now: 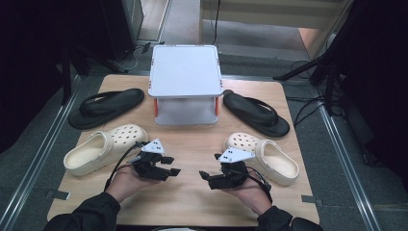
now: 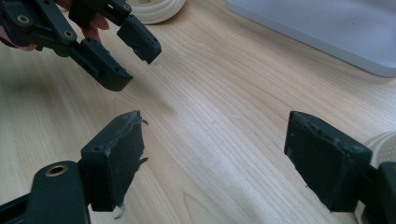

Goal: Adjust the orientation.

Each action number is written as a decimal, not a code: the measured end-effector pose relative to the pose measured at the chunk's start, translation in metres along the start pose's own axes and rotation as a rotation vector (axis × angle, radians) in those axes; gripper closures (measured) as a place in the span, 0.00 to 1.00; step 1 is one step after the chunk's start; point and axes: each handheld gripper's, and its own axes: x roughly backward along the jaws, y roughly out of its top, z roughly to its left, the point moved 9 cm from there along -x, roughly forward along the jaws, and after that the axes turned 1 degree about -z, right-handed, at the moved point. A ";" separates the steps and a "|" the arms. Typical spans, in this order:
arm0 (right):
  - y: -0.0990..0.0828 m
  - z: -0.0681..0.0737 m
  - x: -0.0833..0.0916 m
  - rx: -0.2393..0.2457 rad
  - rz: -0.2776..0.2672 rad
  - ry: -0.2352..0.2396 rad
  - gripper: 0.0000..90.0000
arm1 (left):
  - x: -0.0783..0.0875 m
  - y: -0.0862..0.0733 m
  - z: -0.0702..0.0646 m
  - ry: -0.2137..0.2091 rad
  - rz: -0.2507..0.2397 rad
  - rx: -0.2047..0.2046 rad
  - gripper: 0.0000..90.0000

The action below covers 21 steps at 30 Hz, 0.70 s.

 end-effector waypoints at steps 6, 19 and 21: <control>-0.002 -0.002 -0.001 -0.023 0.032 0.021 0.33 | 0.012 -0.004 0.002 0.021 0.004 -0.018 0.44; -0.009 0.006 -0.005 0.093 0.085 0.035 0.45 | 0.013 -0.009 0.003 0.035 0.062 -0.004 0.47; -0.010 0.005 -0.006 0.075 0.107 0.062 0.47 | 0.013 -0.009 0.004 0.038 0.063 -0.001 0.47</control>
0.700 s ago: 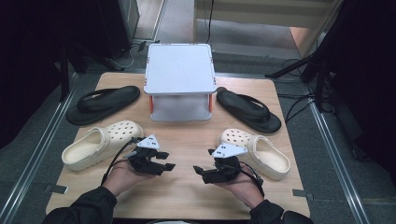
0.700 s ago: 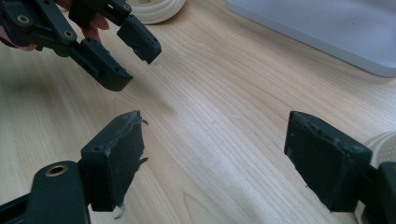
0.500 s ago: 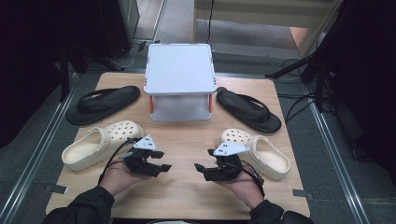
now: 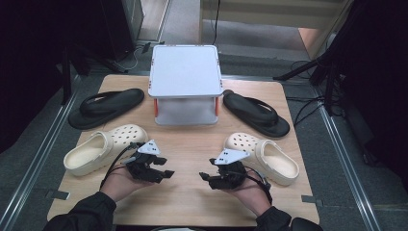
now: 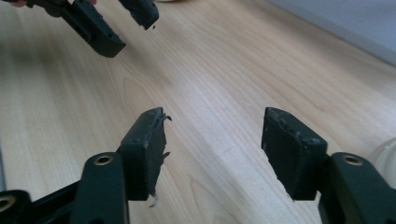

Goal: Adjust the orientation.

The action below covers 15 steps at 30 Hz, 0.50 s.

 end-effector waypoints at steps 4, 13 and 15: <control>-0.002 -0.006 -0.001 -0.018 0.025 -0.004 0.45 | 0.002 0.000 0.002 0.002 -0.003 0.006 0.47; 0.000 -0.007 0.002 -0.007 0.007 -0.012 0.45 | 0.010 -0.002 0.004 0.002 -0.004 0.009 0.46; 0.000 -0.007 0.002 -0.004 0.001 -0.007 0.46 | 0.012 -0.004 0.003 0.006 0.030 0.026 0.47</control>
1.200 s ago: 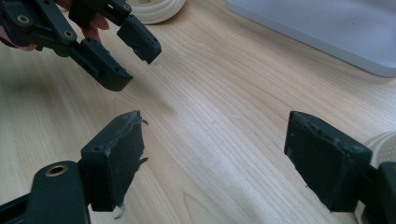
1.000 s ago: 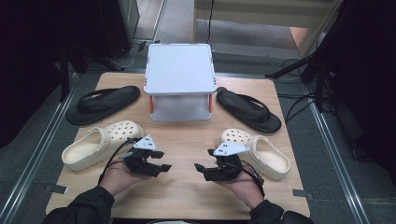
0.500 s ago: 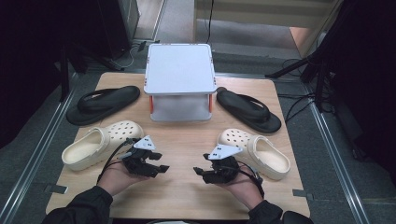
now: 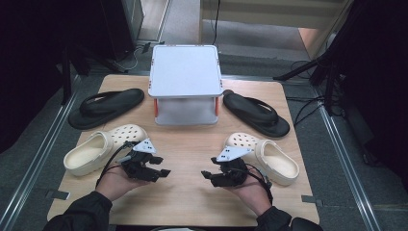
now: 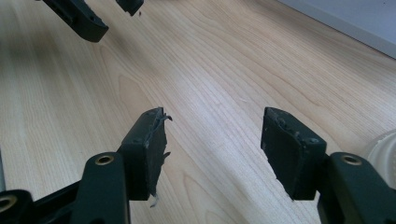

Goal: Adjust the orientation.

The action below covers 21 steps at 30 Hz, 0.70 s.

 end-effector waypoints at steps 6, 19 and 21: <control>0.001 0.000 0.002 -0.006 -0.011 0.003 0.46 | 0.005 0.001 -0.002 0.002 -0.012 -0.035 0.48; 0.003 0.000 0.001 0.013 -0.009 0.014 0.46 | 0.022 -0.001 0.006 -0.002 -0.052 -0.005 0.44; 0.004 0.000 0.000 0.021 -0.006 0.020 0.46 | 0.026 -0.004 0.009 0.004 -0.055 0.016 0.44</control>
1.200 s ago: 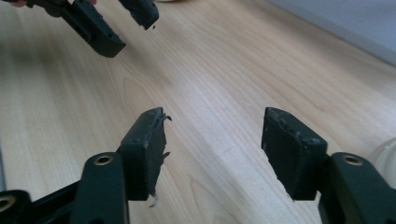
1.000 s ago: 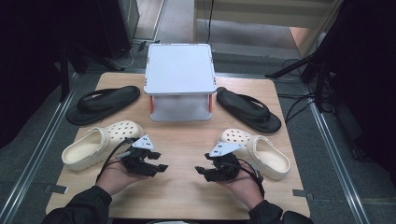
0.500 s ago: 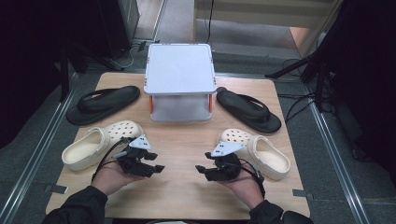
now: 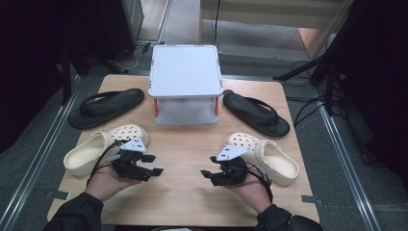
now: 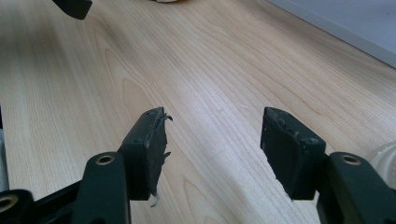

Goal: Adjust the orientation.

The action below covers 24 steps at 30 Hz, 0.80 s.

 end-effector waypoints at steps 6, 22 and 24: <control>0.002 0.001 -0.003 0.016 0.005 0.012 0.46 | 0.009 -0.004 0.004 0.018 -0.006 0.018 0.44; 0.008 0.003 -0.011 0.019 0.010 0.045 0.46 | 0.034 -0.018 0.020 0.076 -0.015 0.043 0.46; 0.009 0.003 -0.011 0.017 0.010 0.046 0.46 | 0.038 -0.019 0.023 0.080 -0.014 0.052 0.46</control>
